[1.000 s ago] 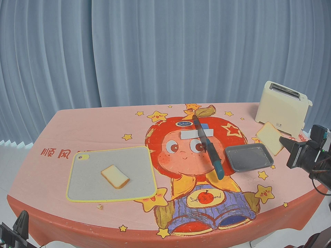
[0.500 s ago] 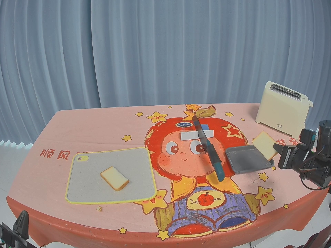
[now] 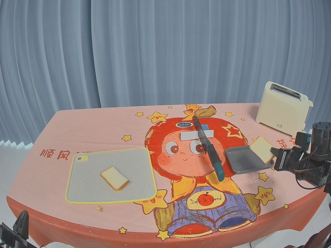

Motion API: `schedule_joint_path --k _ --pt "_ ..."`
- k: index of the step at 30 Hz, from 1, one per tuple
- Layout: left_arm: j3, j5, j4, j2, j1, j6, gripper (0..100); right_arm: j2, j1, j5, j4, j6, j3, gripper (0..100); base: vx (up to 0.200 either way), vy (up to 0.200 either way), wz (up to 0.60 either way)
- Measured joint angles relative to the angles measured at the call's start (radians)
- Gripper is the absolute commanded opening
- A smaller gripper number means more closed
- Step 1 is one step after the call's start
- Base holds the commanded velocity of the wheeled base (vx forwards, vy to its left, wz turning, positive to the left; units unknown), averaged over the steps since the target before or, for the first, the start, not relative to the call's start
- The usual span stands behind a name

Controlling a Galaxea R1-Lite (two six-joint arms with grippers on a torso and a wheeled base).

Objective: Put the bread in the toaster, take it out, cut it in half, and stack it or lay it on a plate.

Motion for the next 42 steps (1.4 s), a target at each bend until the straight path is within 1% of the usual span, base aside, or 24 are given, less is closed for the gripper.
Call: schedule_joint_path --k 6,9,12,24,34,37,42 --pt "0.000 0.000 0.000 0.000 0.000 0.000 0 0.017 -0.001 0.003 0.000 0.011 -0.002 0 0.000 0.000 0.00" --pt "0.000 0.000 0.000 0.000 0.000 0.000 0 0.026 0.000 0.000 0.001 0.052 -0.008 0 0.000 0.000 0.00" --pt "0.000 0.000 0.000 0.000 0.000 0.000 0 0.041 0.000 -0.005 0.001 0.067 -0.015 0 0.000 0.000 0.00" --pt "0.000 0.000 0.000 0.000 0.000 0.000 0 0.089 -0.001 -0.005 0.000 0.072 -0.011 0 0.000 0.000 0.00" --pt "0.000 0.000 0.000 0.000 0.000 0.000 0 0.171 -0.012 -0.005 -0.001 0.075 -0.024 0 0.000 0.000 0.00" --pt "0.000 0.000 0.000 0.000 0.000 0.000 0 0.189 -0.015 -0.003 -0.001 0.096 -0.037 0 0.000 0.000 0.00" --pt "0.000 0.000 0.000 0.000 0.000 0.000 0 0.216 -0.020 -0.004 -0.001 0.151 -0.068 0 0.000 0.000 0.00"
